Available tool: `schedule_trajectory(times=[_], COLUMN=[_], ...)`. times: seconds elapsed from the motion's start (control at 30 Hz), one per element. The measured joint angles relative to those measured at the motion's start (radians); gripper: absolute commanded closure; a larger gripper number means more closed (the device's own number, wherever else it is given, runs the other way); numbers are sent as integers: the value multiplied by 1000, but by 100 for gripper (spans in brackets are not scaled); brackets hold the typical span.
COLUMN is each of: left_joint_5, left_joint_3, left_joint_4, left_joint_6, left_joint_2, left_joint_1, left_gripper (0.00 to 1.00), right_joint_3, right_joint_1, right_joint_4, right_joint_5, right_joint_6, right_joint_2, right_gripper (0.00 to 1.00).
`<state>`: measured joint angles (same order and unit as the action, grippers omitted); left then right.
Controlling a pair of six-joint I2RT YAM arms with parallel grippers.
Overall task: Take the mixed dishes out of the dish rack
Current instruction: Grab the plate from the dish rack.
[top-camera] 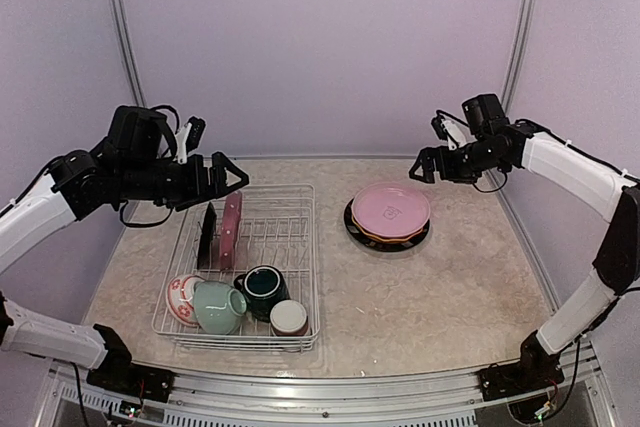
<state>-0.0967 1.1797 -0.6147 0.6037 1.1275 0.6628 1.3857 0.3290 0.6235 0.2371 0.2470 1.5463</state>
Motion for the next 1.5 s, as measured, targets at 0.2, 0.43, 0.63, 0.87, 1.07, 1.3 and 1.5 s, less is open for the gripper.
schedule_trajectory(times=[0.2, 0.43, 0.63, 0.87, 1.07, 1.3, 1.5], left_joint_5=[-16, 13, 51, 53, 69, 160, 212], left_joint_3=[-3, 6, 46, 93, 138, 179, 181], left_joint_4=[-6, -79, -151, -183, -196, -224, -242], left_joint_6=[23, 43, 45, 42, 34, 31, 31], left_joint_2=[5, 21, 37, 121, 240, 340, 396], left_joint_1=[-26, -61, -62, -57, -55, -40, -31], left_gripper=[1, 1, 10, 15, 19, 23, 33], right_joint_3=[-43, -99, -158, -233, -266, -282, -286], right_joint_1=[36, 48, 85, 93, 93, 94, 94], right_joint_4=[7, -21, -67, -126, -164, -206, -220], right_joint_5=[2, 4, 5, 16, 33, 54, 64], right_joint_6=[-3, -3, 0, 13, 27, 39, 43], right_joint_2=[-11, -50, -52, -53, -55, -69, -72], right_gripper=[1, 1, 1, 1, 1, 1, 1])
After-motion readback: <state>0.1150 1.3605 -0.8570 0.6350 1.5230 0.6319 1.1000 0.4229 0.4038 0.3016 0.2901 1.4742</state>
